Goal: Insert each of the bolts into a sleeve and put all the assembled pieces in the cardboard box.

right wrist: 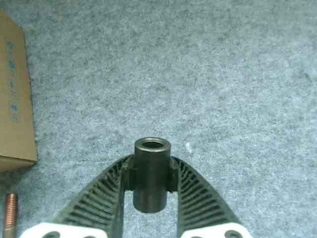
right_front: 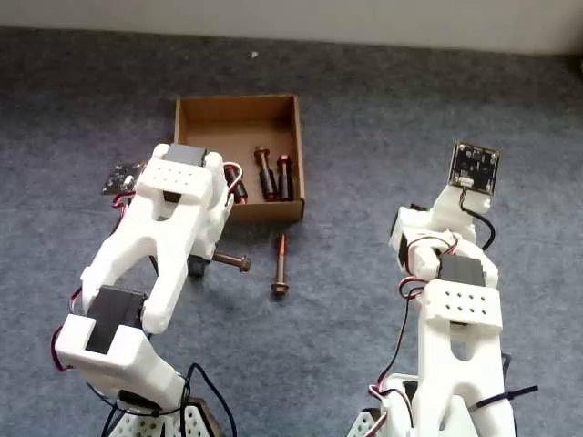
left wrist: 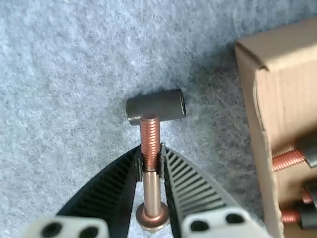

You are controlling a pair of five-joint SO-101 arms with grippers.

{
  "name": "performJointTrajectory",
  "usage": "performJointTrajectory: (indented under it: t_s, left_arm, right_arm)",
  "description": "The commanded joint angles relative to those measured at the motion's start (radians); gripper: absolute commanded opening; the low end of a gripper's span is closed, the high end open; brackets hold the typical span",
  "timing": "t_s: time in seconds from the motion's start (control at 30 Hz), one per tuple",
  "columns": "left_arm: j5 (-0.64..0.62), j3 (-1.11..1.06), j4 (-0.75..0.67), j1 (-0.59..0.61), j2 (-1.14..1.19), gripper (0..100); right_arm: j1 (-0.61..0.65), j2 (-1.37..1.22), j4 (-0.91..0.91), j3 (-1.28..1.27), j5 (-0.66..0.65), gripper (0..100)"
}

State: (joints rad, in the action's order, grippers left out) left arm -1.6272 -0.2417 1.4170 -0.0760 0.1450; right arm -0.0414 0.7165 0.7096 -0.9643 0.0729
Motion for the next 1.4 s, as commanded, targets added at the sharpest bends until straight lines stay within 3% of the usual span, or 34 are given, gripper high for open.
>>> performJointTrajectory:
  t_s: [0.0,0.13,0.27,0.43,0.53,0.63,1.03,1.37]
  left_arm:
    - [-0.008,0.015,0.009,0.007,-0.053,13]
    - [-0.008,0.013,0.011,0.004,-0.053,27]
    - [-0.008,0.012,0.011,0.004,-0.053,34]
    - [-0.008,0.027,0.077,0.004,-0.053,35]
    - [0.011,0.087,0.201,0.004,-0.053,35]
    - [0.172,0.16,0.359,0.005,-0.053,35]
    - [0.543,0.159,0.367,0.005,-0.054,35]
    - [0.566,0.156,0.37,-0.001,-0.071,35]
  right_arm:
    - [-0.013,0.03,-0.021,0.008,0.003,0.9]
    - [-0.013,0.03,-0.021,0.008,0.003,0.9]
    - [-0.013,0.03,-0.021,0.008,0.003,0.9]
    - [-0.013,0.03,-0.021,0.008,0.003,0.9]
    - [-0.013,0.03,-0.021,0.008,0.003,0.9]
    - [-0.013,0.03,-0.021,0.008,0.003,0.9]
    - [-0.015,0.03,-0.021,0.01,0.003,0.9]
    - [-0.015,0.03,-0.021,0.01,0.002,0.9]
